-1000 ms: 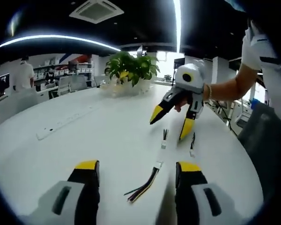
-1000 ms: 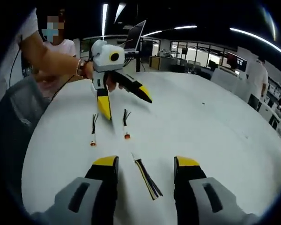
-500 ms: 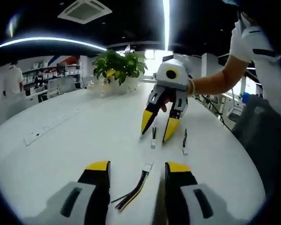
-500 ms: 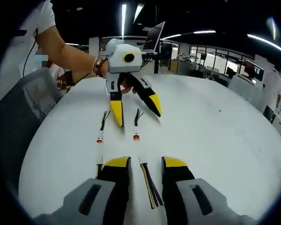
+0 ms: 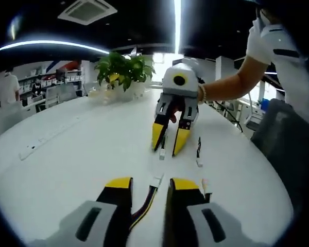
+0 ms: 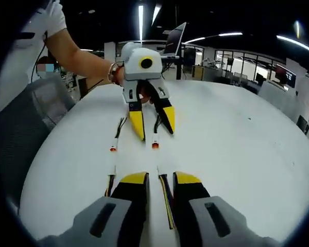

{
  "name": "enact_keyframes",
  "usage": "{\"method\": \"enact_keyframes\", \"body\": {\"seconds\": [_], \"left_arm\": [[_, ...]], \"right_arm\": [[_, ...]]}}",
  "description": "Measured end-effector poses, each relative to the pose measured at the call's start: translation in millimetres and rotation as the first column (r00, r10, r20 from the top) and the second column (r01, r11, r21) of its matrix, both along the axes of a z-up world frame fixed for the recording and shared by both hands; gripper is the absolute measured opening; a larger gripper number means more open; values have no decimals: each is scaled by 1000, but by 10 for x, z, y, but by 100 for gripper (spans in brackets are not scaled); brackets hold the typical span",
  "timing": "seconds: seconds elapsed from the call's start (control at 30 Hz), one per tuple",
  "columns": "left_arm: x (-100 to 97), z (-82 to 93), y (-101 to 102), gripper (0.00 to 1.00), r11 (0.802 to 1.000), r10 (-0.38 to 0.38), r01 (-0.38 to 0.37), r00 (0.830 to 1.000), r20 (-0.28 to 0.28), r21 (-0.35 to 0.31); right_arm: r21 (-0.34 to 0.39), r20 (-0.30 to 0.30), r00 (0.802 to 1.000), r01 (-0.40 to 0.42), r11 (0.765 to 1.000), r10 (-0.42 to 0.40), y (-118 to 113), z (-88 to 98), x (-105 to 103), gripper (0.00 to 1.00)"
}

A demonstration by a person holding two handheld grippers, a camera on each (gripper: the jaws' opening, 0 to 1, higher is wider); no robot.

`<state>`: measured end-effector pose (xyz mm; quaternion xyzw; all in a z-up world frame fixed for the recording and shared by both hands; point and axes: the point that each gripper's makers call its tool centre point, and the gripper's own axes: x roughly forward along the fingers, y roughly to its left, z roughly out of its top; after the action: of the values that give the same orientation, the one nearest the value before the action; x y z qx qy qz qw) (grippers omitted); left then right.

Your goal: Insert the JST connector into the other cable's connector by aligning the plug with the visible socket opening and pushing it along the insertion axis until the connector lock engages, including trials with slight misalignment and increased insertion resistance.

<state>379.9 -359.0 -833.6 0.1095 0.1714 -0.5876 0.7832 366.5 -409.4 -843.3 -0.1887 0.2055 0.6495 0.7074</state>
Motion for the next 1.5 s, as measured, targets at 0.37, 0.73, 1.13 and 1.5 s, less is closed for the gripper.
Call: {"method": "enact_keyframes", "body": {"seconds": [0.37,0.73,1.13,1.5], "left_arm": [[-28,-64,-6,16,1000,-3,3,1000,-6,0],[-26,-80,-8,12,1000,15,-15,1000,15,-10],[-81,-68,-18,6,1000,22,-22,999,34,-17],[-116,-58,-58,1,999,35,-34,999,33,-34]], "right_arm": [[5,-3,1000,10,1000,-10,-23,-35,44,10],[22,-6,1000,16,1000,-16,-12,-44,43,7],[42,13,1000,11,999,-12,19,-39,45,5],[39,23,1000,6,999,-7,17,-40,47,5]]}}
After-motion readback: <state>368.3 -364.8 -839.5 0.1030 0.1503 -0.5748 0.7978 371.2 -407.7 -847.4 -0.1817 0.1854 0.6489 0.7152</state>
